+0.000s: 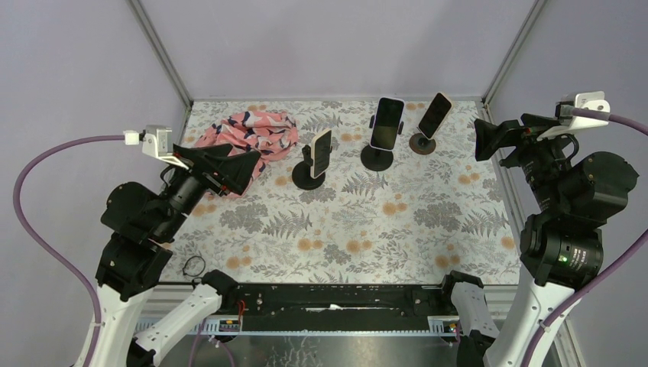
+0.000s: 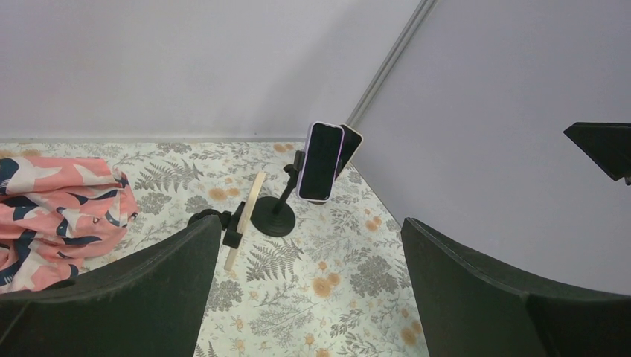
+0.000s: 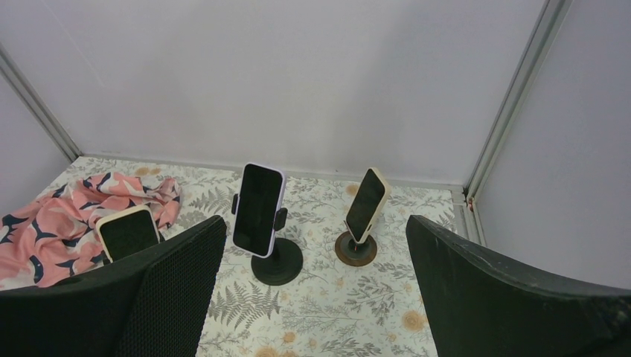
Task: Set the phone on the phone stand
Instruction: Reset both arms
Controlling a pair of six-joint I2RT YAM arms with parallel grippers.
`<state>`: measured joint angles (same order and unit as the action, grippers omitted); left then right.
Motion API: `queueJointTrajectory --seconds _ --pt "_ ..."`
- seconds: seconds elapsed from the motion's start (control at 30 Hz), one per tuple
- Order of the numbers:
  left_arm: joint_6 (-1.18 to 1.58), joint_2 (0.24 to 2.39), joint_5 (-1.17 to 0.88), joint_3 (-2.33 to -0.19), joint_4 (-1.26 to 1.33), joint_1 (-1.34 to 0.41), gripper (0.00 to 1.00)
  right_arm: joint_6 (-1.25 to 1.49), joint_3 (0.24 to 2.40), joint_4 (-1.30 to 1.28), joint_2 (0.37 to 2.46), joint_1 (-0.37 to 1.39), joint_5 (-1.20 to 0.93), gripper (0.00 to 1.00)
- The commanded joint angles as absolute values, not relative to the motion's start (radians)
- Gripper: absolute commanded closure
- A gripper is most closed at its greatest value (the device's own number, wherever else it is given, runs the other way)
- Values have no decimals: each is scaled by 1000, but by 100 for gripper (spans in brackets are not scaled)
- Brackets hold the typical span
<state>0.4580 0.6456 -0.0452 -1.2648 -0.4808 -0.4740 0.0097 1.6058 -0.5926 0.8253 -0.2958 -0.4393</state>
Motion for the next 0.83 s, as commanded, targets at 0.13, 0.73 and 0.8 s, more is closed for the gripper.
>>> queueJointTrajectory --seconds 0.13,0.73,0.8 --pt "463 624 -64 -1233 -478 -466 1 25 1608 -559 839 -301 -469 0" --pt "474 596 -71 -1162 -448 -466 1 11 1606 -566 851 -301 -468 0" --pt "475 594 -73 -1157 -443 -466 1 9 1603 -569 851 -301 -474 0"
